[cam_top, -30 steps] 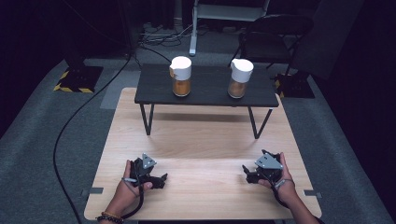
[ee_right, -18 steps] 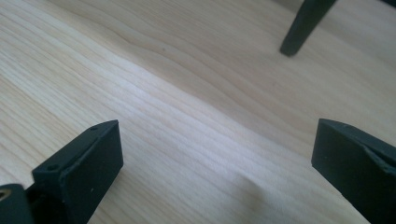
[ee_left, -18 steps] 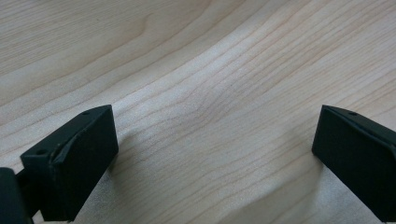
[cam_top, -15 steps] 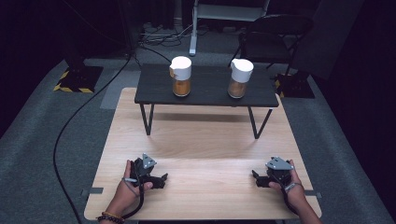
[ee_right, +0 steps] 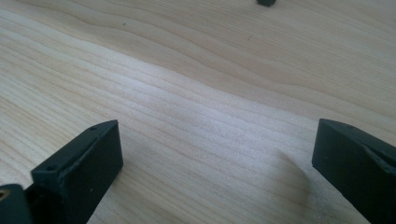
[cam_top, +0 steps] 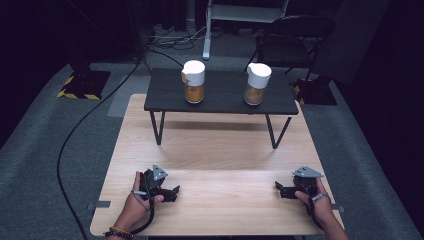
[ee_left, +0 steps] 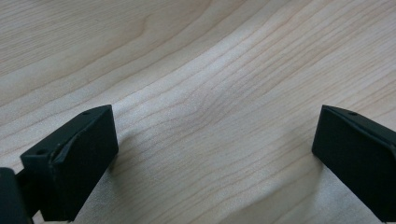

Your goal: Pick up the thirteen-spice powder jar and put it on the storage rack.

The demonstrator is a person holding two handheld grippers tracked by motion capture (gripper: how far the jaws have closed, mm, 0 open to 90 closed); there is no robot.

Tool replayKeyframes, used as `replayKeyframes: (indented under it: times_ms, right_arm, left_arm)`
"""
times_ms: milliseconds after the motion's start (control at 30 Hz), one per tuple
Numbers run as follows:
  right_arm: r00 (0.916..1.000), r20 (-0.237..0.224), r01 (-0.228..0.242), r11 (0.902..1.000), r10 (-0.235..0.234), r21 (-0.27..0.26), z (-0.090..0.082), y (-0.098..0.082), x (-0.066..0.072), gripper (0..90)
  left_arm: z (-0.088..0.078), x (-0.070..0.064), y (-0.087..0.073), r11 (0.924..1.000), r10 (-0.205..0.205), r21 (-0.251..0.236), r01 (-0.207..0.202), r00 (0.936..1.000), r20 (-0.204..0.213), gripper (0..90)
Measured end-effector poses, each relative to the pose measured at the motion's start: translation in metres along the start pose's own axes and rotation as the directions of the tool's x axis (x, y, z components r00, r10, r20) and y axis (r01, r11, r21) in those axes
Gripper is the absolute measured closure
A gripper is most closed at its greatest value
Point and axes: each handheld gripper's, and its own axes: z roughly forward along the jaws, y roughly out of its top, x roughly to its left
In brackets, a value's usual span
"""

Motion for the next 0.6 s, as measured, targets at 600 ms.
replayKeyframes:
  times_ms: [600]
  right_arm:
    - [0.9975,-0.027,-0.065,0.9974,0.066,0.030,0.001,0.001,-0.023,0.0]
  left_arm:
    - [0.000,0.000,0.000,1.0000,-0.001,0.000,0.001,1.0000,0.000,0.4]
